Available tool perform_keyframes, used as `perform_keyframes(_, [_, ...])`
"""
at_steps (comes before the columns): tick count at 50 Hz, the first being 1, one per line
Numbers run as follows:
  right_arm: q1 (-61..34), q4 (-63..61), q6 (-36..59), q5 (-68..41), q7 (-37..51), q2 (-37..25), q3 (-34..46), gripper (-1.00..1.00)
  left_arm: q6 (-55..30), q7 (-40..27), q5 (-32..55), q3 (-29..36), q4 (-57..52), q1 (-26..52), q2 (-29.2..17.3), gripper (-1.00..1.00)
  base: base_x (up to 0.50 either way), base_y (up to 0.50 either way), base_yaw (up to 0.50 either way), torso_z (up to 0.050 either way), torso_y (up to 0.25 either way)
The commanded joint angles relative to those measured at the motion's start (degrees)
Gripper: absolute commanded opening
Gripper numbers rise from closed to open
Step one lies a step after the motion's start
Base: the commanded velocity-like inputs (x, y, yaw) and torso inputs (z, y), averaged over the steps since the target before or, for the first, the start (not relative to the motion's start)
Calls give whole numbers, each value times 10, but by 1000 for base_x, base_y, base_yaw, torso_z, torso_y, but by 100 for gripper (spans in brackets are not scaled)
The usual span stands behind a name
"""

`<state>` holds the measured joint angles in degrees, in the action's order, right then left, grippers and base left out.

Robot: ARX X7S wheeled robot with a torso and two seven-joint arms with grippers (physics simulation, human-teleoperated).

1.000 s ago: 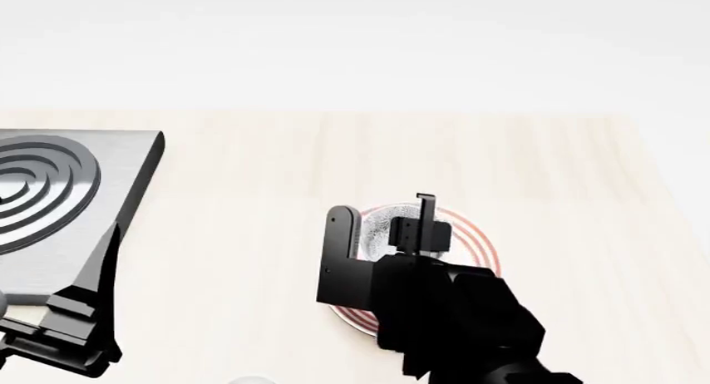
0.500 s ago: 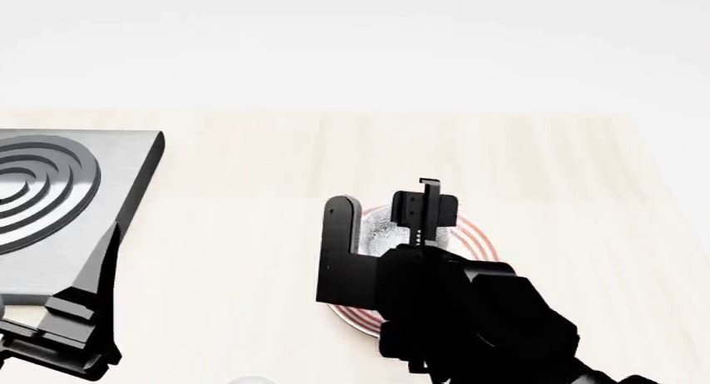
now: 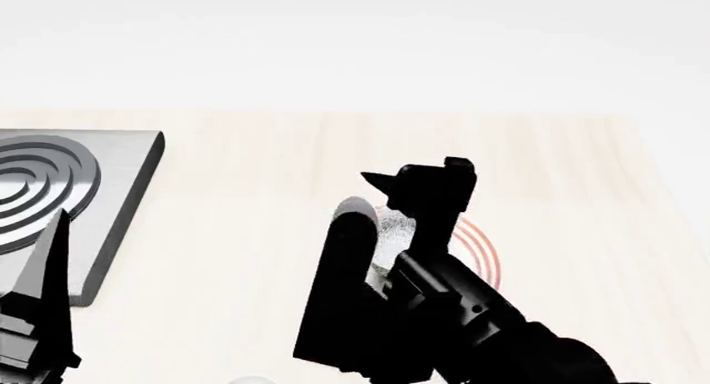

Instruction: Pick the akita bowl between the plate and the ramekin and place it on the plate.

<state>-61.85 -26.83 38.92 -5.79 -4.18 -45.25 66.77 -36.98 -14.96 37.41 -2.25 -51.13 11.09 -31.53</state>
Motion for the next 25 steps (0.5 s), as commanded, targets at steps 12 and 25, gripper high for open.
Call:
perform_keyframes(12, [310,-314,-351,-83,498,-283,-228,100,356,12,-145,-80,-83,-161,78,100,0,0,0,0,0])
perform_keyframes(25, [426,-324,-544,36,689,-394,-200,100,442,-9,-173,-106,-58,-173,120,100,0,0,0,0,0])
